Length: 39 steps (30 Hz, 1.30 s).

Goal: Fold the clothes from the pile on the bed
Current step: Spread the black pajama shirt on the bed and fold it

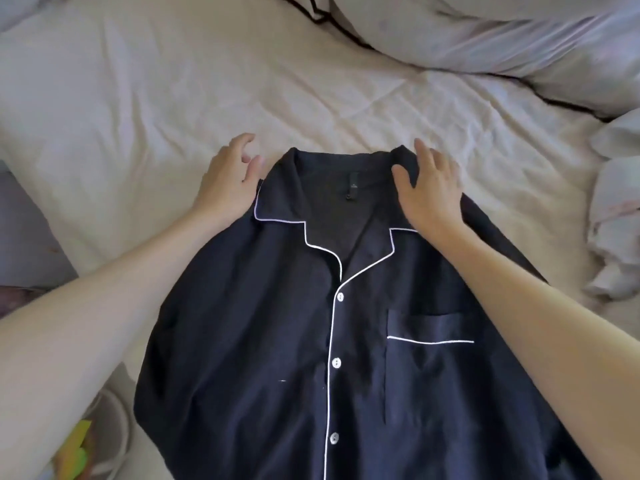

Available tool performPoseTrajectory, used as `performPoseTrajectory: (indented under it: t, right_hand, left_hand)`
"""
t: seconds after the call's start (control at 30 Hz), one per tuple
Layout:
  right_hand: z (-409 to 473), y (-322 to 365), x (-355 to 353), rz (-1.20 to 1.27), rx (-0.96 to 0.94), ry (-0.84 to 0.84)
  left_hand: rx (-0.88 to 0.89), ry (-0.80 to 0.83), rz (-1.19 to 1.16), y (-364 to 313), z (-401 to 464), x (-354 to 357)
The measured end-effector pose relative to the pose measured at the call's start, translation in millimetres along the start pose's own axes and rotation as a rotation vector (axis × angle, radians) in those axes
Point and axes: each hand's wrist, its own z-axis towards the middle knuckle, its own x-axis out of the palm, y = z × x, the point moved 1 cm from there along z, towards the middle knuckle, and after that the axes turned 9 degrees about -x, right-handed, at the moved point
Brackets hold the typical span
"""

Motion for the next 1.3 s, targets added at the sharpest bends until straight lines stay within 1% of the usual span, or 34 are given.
performPoseTrajectory:
  t: [0.13,0.2,0.27,0.33,0.4,0.5,0.57,0.6,0.63,0.7,0.77,0.8,0.9,0.93,0.97,1.0,1.03,1.07,1.1,1.13,1.17,1.2,1.23,1.3]
  right_hand:
    - [-68,48,30,-0.032,-0.214,0.108]
    - [-107,76,48,-0.043,-0.332,0.161]
    - [-140,100,66,-0.070,-0.424,0.169]
    - [-165,119,84,-0.098,-0.470,0.185]
    - [-186,130,98,-0.127,-0.468,0.236]
    - [-209,137,119,-0.163,-0.391,0.335]
    - [-218,134,129,-0.191,-0.325,0.405]
    - [-221,132,132,-0.217,-0.307,0.430]
    - [-222,130,134,-0.242,-0.299,0.448]
    - [-221,131,135,-0.275,-0.283,0.461]
    - [-219,135,133,-0.287,-0.257,0.480]
    - [-218,137,132,-0.287,-0.244,0.488]
    - [-214,142,130,-0.277,-0.205,0.518]
    - [-213,144,129,-0.262,-0.188,0.523]
    - [-212,146,130,-0.246,-0.168,0.523]
    - [-211,148,130,-0.230,-0.144,0.516]
    - [-209,152,130,-0.210,-0.114,0.499]
    - [-207,156,130,-0.184,-0.080,0.471]
    - [-204,160,130,-0.162,-0.048,0.436]
    - [-201,164,129,-0.154,-0.026,0.393]
    - [-196,168,128,-0.162,-0.019,0.346]
    - [-191,172,126,-0.178,-0.029,0.295]
    - [-185,176,124,-0.192,-0.054,0.243]
    - [-169,181,119,-0.212,-0.134,0.141]
  left_hand:
    - [-0.155,-0.052,-0.027,55,-33,-19]
    - [-0.187,-0.060,0.007,84,-54,-29]
    - [-0.189,-0.048,0.069,112,-71,-38]
    - [-0.262,0.009,0.023,132,-90,-41]
    - [-0.359,0.127,-0.090,144,-112,-38]
    - [-0.468,0.328,-0.219,162,-144,-36]
    - [-0.483,0.443,-0.268,170,-156,-40]
    - [-0.470,0.482,-0.262,173,-159,-44]
    - [-0.455,0.484,-0.248,175,-161,-50]
    - [-0.413,0.411,-0.225,179,-160,-65]
    - [-0.363,0.283,-0.195,184,-154,-86]
    - [-0.328,0.180,-0.165,186,-150,-100]
    - [-0.185,-0.248,-0.036,198,-140,-147]
    - [-0.128,-0.348,0.014,204,-140,-159]
    - [-0.082,-0.401,0.074,209,-140,-167]
    - [-0.058,-0.400,0.162,215,-142,-170]
    - [-0.061,-0.328,0.275,223,-141,-169]
    - [-0.103,-0.181,0.388,232,-140,-164]
    - [-0.186,0.022,0.458,239,-138,-157]
    - [-0.285,0.226,0.457,244,-136,-150]
    - [-0.362,0.390,0.393,246,-132,-145]
    - [-0.385,0.460,0.295,244,-126,-140]
    - [-0.353,0.447,0.210,238,-117,-135]
    - [-0.234,0.316,0.072,220,-93,-125]
